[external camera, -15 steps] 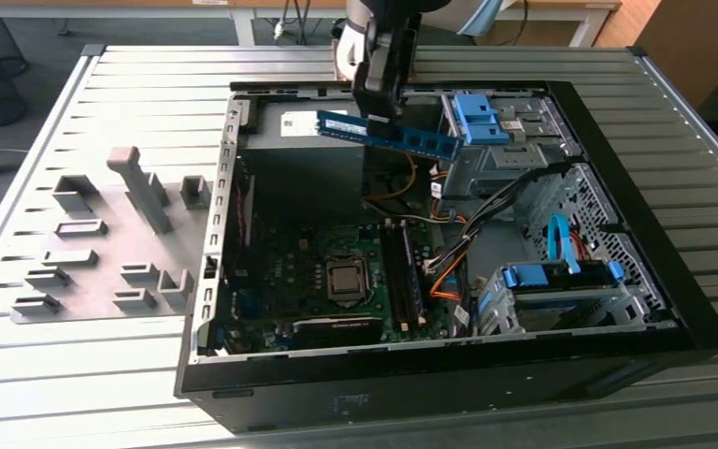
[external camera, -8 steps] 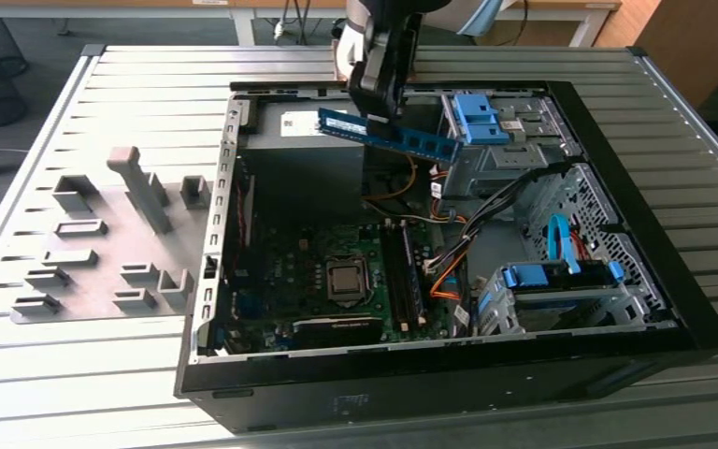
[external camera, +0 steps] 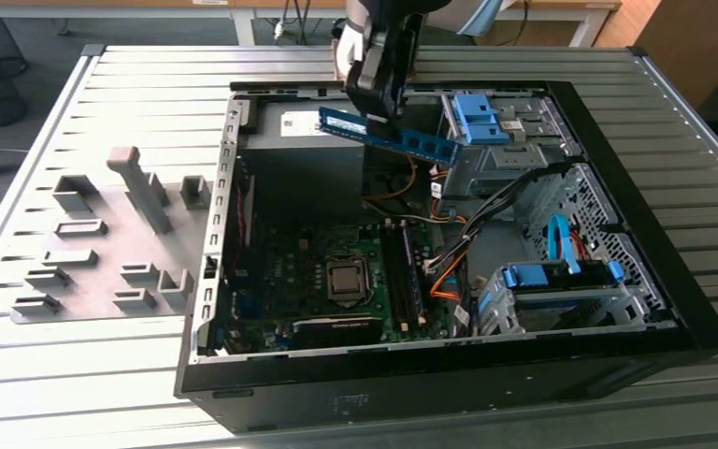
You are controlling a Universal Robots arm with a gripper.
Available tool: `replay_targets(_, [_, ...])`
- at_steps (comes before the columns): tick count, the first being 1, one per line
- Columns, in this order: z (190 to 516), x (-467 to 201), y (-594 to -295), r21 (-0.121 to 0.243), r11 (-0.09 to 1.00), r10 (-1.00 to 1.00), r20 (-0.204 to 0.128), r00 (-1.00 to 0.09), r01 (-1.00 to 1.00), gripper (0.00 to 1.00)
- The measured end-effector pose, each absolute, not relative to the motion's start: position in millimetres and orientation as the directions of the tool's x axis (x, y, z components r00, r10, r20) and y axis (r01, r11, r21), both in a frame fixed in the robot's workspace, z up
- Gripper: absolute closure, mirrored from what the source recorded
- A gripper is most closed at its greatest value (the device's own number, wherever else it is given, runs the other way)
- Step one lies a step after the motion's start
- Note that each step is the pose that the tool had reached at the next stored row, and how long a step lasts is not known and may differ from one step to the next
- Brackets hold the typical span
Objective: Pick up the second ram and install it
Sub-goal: 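Insert the second ram into the second slot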
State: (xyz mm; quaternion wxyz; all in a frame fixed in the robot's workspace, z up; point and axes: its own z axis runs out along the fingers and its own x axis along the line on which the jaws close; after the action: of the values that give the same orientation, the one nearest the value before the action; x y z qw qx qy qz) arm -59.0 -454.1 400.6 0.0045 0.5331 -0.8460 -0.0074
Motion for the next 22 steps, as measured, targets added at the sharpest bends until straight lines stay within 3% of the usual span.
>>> replay_targets(22, [400.6, -59.0, -454.1, 0.017, 0.497, -0.868, 0.000, -0.497, -0.868, 0.86])
